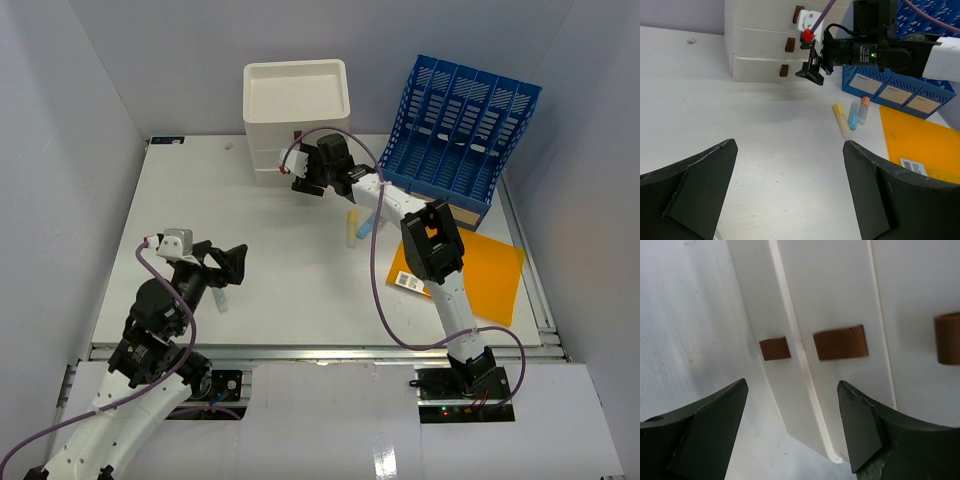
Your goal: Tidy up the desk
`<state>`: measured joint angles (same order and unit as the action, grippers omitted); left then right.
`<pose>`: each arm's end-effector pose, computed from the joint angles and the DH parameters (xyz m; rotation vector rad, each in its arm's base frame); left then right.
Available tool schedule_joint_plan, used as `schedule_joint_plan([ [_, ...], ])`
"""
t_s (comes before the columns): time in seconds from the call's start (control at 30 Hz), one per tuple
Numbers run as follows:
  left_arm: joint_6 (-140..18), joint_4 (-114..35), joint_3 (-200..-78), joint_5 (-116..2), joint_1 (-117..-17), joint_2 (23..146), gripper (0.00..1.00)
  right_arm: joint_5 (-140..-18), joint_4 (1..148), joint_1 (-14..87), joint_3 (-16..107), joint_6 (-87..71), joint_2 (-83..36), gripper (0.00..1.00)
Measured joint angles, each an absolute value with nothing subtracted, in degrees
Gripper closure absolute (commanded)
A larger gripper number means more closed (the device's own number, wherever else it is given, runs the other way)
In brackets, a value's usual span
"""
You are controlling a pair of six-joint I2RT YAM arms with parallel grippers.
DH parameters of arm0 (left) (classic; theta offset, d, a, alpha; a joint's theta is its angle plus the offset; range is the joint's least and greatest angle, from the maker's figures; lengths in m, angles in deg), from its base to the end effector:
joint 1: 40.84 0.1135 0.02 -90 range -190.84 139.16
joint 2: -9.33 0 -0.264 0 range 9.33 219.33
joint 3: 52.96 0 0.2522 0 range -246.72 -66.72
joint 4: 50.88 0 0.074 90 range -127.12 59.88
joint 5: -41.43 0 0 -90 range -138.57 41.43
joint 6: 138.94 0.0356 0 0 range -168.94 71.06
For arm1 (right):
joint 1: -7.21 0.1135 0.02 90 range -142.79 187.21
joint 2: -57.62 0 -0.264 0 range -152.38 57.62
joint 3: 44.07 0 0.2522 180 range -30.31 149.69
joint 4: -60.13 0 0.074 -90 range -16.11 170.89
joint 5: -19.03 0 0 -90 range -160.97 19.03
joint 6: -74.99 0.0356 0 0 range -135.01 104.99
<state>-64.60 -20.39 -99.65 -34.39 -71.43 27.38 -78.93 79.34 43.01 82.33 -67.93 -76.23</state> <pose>0.0895 -0.0428 0.3127 0.0169 1.6186 -0.4273 0.4437 0.3261 0.2222 -1.4814 1.3903 -0.0467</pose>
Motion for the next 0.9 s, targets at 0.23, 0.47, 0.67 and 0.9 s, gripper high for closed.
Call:
schedule_joint_plan([
  [0.23,-65.0,-22.0,-98.5,-36.7,-71.4,29.1,0.02,-92.0,79.8,41.5,65.7,-67.6,-67.2,0.26],
  [0.47,-74.0,-35.9,-94.6,-44.7,-71.4,45.0,0.16,-114.1,86.7,39.7,46.4,-60.5,-42.5,0.26],
  [0.67,-81.6,-46.5,-101.2,-51.4,-70.4,79.4,0.21,-130.2,90.4,28.2,38.5,-53.7,-22.0,0.29],
  [0.9,-81.7,-54.8,-116.3,-53.9,-67.7,106.4,0.26,-136.4,88.4,18.7,27.7,-45.4,-12.2,0.28],
])
